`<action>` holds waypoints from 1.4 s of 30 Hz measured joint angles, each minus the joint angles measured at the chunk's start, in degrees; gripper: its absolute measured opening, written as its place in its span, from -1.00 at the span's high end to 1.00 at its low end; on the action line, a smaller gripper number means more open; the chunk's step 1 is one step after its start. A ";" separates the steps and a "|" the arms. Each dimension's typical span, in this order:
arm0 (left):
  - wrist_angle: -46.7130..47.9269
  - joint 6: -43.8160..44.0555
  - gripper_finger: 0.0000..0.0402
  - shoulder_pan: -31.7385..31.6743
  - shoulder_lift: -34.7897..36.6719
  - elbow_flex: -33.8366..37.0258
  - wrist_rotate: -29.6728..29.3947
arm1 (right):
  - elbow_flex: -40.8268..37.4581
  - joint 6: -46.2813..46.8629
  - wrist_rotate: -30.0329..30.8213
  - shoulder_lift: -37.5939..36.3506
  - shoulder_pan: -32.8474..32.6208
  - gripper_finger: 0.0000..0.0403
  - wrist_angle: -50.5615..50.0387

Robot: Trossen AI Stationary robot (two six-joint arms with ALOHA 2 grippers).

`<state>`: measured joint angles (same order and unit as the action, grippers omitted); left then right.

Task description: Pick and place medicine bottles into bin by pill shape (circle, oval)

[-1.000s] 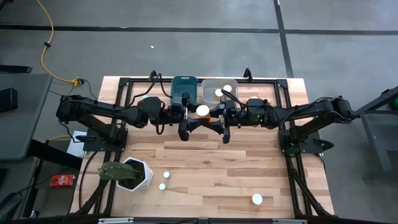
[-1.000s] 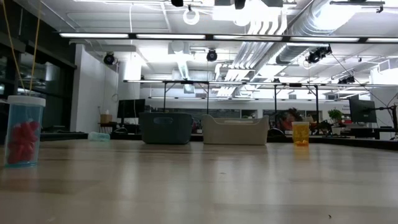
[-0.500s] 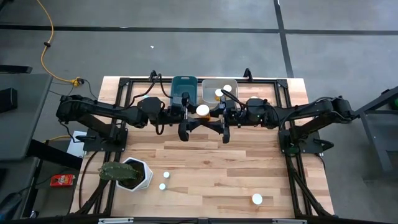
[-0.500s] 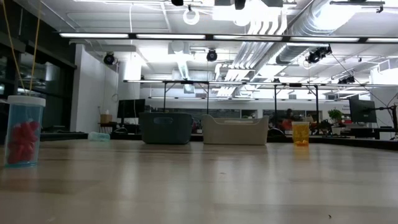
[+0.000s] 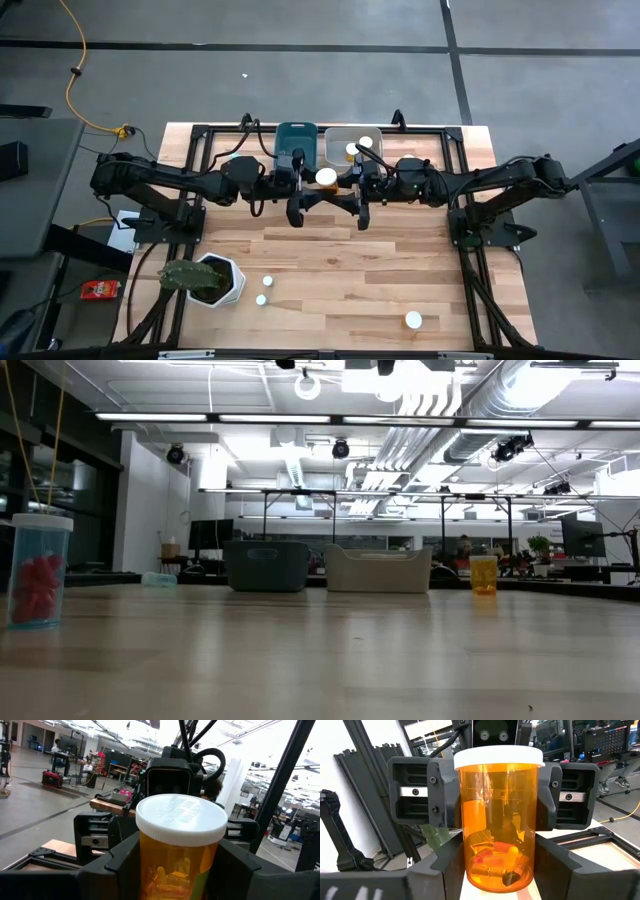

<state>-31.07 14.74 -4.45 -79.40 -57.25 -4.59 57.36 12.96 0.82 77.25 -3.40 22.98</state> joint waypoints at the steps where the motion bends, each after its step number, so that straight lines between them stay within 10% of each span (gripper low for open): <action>1: 0.00 0.00 0.07 0.00 0.00 0.00 0.01 | 0.00 -0.01 0.00 0.00 0.00 0.10 0.00; 21: -0.02 0.03 0.07 -0.03 0.00 0.00 -0.07 | 0.00 -0.36 -0.20 0.00 0.13 0.09 0.00; 42: 7.18 -1.75 0.07 0.04 -0.04 -0.01 -1.44 | 0.05 0.17 0.17 -12.89 2.28 -0.40 -14.35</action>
<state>-23.89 12.99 -4.40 -79.44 -57.26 -6.03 57.41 13.13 0.99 64.36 -1.12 8.63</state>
